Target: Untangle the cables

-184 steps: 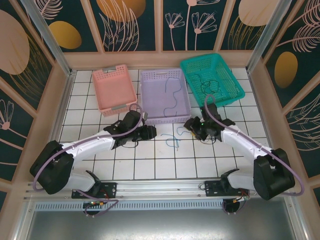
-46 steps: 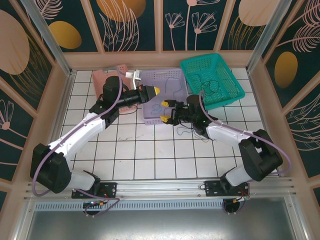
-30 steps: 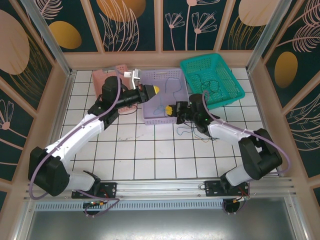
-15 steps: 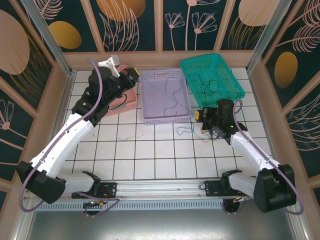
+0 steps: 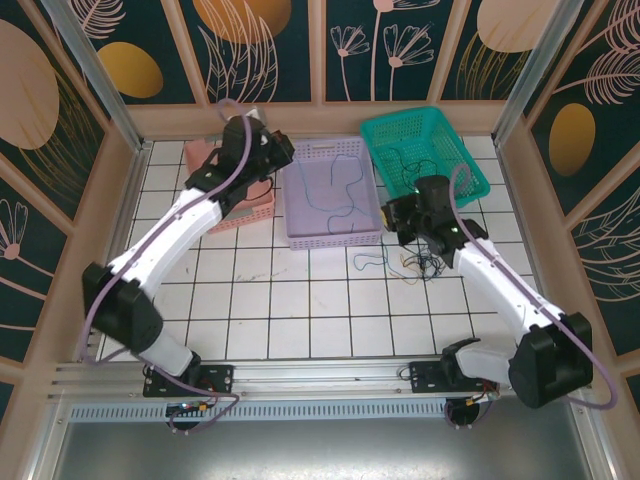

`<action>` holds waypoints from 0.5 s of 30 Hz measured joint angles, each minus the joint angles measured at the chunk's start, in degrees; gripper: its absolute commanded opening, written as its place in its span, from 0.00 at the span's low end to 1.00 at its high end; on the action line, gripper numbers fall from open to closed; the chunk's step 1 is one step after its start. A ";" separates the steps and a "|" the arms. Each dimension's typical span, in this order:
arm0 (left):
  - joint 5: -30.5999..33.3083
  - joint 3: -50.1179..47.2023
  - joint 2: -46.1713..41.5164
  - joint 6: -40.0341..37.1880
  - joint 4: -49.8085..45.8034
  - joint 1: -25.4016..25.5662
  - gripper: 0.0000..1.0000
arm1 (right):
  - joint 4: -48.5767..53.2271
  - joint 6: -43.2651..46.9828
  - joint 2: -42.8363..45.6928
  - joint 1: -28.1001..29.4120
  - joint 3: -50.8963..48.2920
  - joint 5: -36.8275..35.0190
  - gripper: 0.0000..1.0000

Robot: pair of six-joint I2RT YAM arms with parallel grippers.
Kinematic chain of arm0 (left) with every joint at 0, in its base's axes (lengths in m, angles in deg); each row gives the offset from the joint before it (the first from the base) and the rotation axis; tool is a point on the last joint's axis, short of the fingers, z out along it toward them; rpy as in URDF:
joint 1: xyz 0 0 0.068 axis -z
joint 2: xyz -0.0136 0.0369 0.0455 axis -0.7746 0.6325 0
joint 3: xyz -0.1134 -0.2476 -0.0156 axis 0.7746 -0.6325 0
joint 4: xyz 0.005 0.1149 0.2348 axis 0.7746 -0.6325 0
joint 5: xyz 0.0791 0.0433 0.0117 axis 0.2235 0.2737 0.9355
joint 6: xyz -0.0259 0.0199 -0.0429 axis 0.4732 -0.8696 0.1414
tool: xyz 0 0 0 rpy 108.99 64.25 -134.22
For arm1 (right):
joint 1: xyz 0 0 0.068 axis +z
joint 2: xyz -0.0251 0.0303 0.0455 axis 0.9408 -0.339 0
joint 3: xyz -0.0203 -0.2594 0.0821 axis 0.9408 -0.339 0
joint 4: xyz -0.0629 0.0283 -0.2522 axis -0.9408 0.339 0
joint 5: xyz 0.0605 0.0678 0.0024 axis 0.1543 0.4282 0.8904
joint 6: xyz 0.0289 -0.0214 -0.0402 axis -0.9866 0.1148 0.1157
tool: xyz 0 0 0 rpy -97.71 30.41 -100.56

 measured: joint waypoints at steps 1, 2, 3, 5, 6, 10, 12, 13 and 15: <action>-0.04 2.14 3.08 -0.94 0.00 0.00 0.00 | 0.04 1.79 -1.53 1.25 1.86 -1.05 0.00; -0.24 4.11 5.84 -1.75 0.04 0.00 0.00 | 0.00 3.32 -3.10 2.34 3.43 -2.03 0.00; -0.63 5.68 8.20 -2.43 0.24 0.00 0.00 | -0.15 4.48 -4.37 3.04 4.39 -2.51 0.00; -0.96 8.48 13.27 -3.76 0.63 0.00 0.00 | -0.46 6.62 -7.26 3.96 5.46 -3.52 0.00; -1.18 9.31 15.21 -4.28 1.07 0.00 0.00 | -0.48 7.32 -8.50 4.04 5.75 -3.96 0.00; -3.48 13.38 23.50 -5.57 2.78 0.00 0.00 | -0.48 9.60 -14.45 4.09 7.43 -6.75 0.00; -4.50 15.69 27.19 -6.23 3.17 0.00 0.21 | -0.63 10.19 -16.50 4.09 7.82 -7.89 0.00; -4.94 17.11 29.24 -6.69 3.13 0.00 0.35 | -0.68 10.43 -17.84 4.09 8.33 -8.24 0.00; -5.44 19.80 32.28 -7.15 2.23 0.00 0.50 | -0.68 10.82 -20.70 4.09 9.79 -8.63 0.00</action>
